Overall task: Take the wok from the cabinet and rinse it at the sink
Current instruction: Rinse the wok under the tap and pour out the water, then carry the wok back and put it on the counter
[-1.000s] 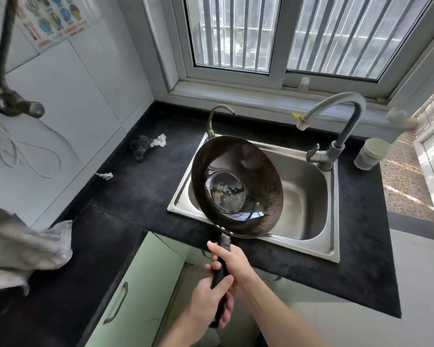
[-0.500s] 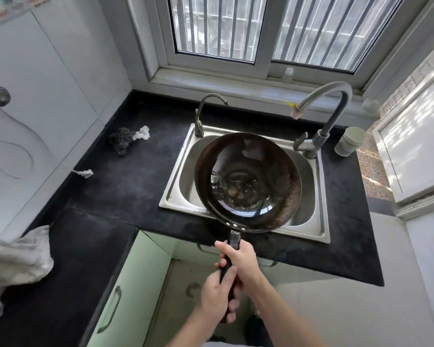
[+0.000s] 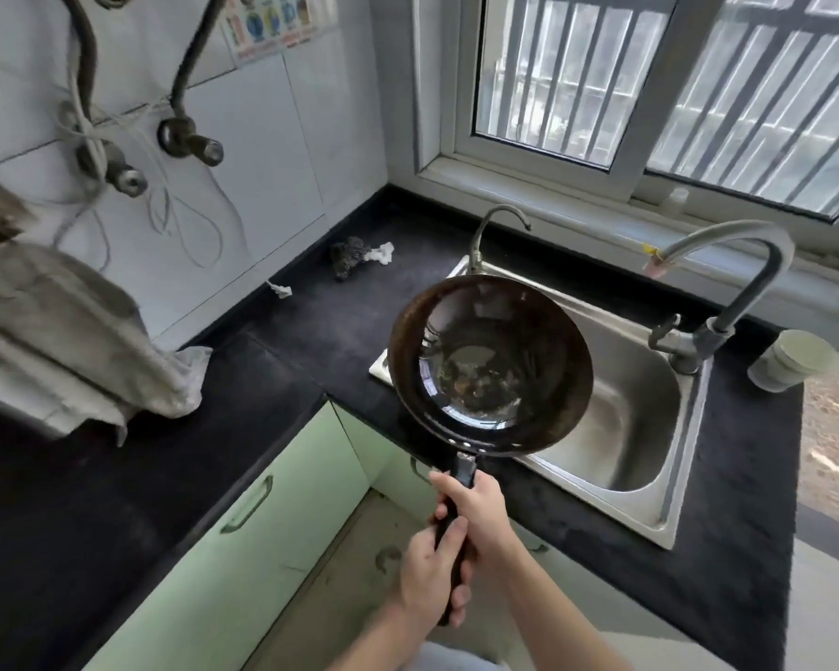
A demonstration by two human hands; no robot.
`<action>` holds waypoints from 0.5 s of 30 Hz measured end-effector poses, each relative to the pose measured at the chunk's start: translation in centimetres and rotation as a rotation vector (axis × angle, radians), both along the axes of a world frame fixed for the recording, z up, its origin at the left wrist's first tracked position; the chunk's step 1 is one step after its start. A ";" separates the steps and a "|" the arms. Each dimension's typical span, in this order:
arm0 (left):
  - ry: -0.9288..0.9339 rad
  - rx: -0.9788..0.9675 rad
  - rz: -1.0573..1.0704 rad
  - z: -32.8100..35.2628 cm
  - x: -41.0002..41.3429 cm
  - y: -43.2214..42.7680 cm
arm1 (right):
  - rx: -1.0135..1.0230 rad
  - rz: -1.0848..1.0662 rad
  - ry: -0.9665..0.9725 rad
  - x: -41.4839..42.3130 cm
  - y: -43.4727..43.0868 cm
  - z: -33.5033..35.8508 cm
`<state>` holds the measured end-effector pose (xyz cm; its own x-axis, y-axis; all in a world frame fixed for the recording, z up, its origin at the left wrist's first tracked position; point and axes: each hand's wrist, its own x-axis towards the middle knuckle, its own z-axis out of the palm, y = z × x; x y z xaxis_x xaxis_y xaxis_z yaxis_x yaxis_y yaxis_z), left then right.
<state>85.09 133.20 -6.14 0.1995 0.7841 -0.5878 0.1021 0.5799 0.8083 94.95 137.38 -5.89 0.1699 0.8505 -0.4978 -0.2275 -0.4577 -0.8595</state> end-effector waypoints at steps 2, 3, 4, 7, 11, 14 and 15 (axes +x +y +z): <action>-0.005 0.015 0.067 -0.1 0.6 -1.6 | 0.005 0.089 -0.031 0.4 -0.9 0.6; 0.003 0.025 0.101 -0.1 0.9 -2.6 | 0.008 0.142 -0.046 0.6 -1.5 0.8; 0.014 0.036 0.132 -0.2 1.2 -3.5 | 0.016 0.191 -0.056 0.8 -2.1 1.1; 0.012 0.051 0.256 0.4 2.0 -6.3 | 0.031 0.311 -0.070 0.9 -3.6 1.7; -0.012 0.063 0.454 1.8 1.9 -10.4 | 0.018 0.465 -0.064 -0.9 -6.2 2.4; 0.033 0.058 0.574 2.6 0.7 -13.3 | 0.004 0.576 -0.037 -3.1 -8.4 2.9; 0.038 0.053 0.615 2.9 0.3 -14.2 | 0.001 0.615 -0.027 -4.0 -9.1 3.1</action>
